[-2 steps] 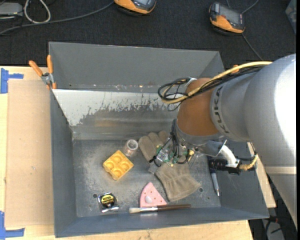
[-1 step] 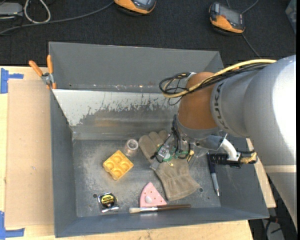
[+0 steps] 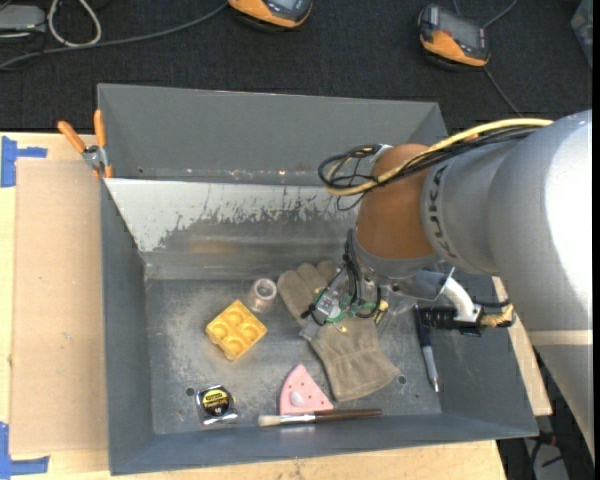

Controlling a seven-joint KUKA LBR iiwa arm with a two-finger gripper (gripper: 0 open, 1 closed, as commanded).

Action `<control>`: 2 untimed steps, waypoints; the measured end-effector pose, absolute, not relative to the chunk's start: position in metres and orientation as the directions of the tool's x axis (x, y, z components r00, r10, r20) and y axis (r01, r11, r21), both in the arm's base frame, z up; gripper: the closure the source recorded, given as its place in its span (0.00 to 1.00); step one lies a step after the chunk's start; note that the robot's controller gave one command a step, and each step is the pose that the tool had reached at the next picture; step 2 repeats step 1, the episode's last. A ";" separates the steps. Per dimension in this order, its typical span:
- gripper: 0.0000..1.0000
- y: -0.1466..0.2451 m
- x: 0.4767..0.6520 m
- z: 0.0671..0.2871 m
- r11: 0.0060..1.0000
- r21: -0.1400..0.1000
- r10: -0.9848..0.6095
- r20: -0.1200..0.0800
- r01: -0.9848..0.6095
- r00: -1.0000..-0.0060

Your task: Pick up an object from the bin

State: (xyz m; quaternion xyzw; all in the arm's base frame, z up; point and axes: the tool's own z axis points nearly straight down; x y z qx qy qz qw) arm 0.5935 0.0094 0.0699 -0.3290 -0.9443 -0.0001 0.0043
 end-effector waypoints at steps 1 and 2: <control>1.00 0.010 0.593 0.081 0.784 -0.002 0.621 0.009 0.621 -0.784; 1.00 0.010 0.593 0.081 0.784 -0.002 0.621 0.009 0.621 -0.784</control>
Offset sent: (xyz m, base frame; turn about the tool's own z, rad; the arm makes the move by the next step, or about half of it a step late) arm -0.0004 0.0003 0.0500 -0.0001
